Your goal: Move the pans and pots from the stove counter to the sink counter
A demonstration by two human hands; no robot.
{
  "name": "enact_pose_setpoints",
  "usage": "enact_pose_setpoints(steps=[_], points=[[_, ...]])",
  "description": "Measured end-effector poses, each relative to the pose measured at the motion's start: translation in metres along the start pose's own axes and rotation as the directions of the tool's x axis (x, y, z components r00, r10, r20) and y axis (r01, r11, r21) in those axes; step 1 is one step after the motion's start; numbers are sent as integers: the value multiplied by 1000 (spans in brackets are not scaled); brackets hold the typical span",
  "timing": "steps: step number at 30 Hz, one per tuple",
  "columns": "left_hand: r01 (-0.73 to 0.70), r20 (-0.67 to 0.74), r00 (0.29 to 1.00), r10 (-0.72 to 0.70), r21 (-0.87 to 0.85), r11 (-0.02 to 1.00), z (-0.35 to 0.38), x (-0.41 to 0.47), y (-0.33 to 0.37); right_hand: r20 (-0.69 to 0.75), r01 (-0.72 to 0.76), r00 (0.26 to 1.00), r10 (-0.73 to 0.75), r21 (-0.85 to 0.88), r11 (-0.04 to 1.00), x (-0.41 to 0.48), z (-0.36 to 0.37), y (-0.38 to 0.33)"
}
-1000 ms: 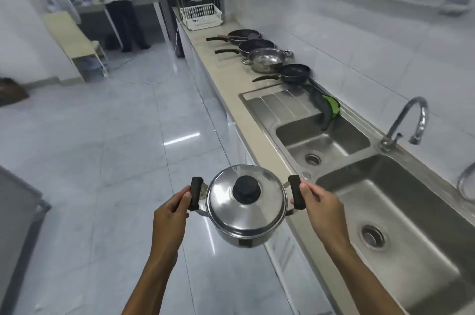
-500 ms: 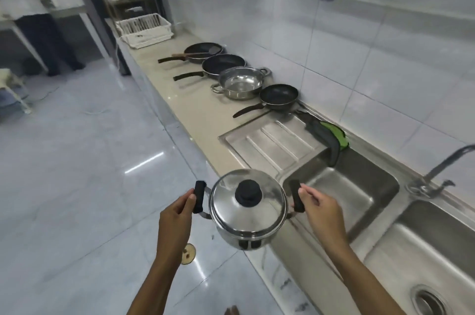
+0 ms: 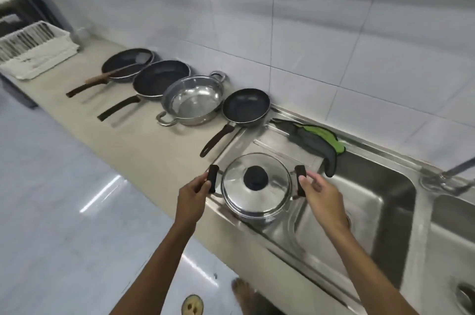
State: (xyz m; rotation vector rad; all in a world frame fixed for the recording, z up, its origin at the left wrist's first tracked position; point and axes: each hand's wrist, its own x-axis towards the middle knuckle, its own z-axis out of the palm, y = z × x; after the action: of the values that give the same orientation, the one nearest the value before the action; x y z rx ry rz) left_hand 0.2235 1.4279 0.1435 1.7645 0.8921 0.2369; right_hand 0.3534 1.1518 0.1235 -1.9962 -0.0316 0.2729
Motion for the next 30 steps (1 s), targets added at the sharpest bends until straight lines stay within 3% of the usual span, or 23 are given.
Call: enact_pose_setpoints(steps=[12,23,30], points=[[3,84,996,-5,18,1000,6,117,11,-75,-98,992,101,47,994,53,47,-13],[-34,100,995,27,68,997,9,120,11,-131,-57,990,56,1,998,51,60,-9],[-11,38,999,10,42,999,18,109,15,-158,-15,987,9,-32,999,46,67,-9]])
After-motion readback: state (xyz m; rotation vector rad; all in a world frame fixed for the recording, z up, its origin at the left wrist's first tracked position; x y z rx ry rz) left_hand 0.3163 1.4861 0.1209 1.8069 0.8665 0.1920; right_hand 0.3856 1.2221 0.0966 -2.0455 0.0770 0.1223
